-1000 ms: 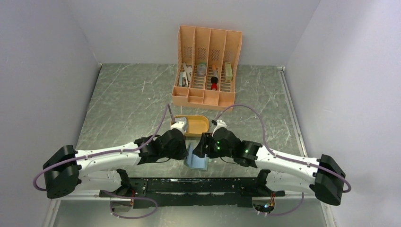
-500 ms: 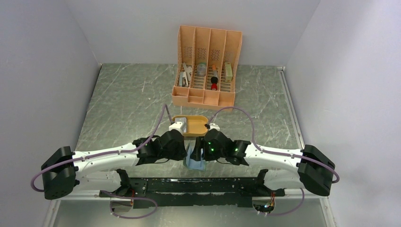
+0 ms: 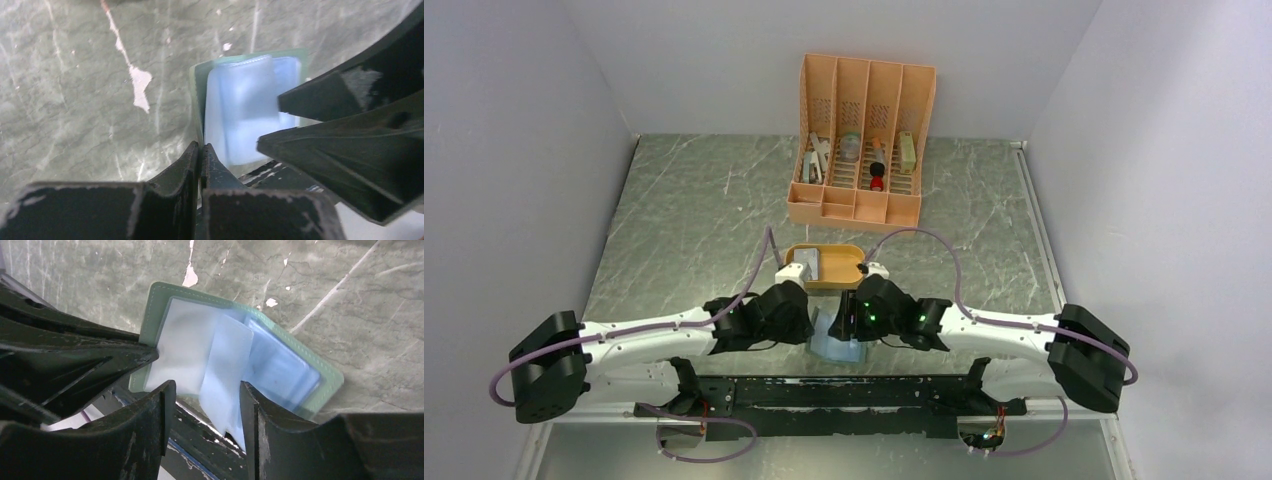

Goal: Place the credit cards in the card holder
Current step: Open the card holder at the center of the board.

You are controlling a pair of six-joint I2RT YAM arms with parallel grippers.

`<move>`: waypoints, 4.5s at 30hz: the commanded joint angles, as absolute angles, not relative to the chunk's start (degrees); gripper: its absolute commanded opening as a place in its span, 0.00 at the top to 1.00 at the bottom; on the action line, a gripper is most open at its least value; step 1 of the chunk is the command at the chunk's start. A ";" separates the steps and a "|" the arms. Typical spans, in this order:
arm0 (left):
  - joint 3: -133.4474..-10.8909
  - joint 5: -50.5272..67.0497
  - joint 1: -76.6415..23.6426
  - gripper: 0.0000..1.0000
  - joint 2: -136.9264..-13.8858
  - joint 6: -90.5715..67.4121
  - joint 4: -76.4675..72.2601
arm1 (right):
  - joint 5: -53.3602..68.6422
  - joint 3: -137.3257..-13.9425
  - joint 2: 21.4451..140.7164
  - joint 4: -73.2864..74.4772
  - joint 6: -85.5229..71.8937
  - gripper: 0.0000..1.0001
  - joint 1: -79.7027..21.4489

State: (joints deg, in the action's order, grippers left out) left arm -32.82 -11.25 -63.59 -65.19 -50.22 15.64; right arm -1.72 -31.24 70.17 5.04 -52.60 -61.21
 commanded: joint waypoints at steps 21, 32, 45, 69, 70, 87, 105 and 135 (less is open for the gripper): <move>-25.04 -11.87 -64.01 0.95 -64.68 -53.42 11.34 | 2.81 -29.32 72.61 -3.20 -53.12 0.57 -61.55; -25.13 -12.47 -64.00 0.95 -63.96 -53.44 11.69 | 1.52 -24.67 65.49 -3.60 -55.52 0.55 -61.47; -25.86 -14.26 -63.98 0.95 -61.96 -53.37 14.78 | -3.94 -26.81 69.05 4.86 -53.91 1.00 -61.44; -32.47 -12.10 -63.99 0.95 -60.05 -50.72 14.65 | -7.67 -28.26 76.27 5.32 -49.57 1.00 -60.54; -32.33 -11.60 -63.98 0.95 -60.49 -50.65 13.98 | -7.61 -28.18 76.36 5.21 -49.57 1.00 -60.49; -32.46 -5.17 -64.05 0.95 -65.70 -48.18 6.51 | -6.60 -25.46 76.73 2.66 -49.81 1.00 -59.01; -25.19 -14.96 -63.99 0.95 -62.29 -52.26 14.12 | -6.44 -25.43 74.27 3.81 -49.48 1.00 -58.97; -27.01 -13.80 -63.99 0.95 -75.05 -50.32 6.49 | -3.34 -25.22 67.26 0.34 -48.90 1.00 -59.10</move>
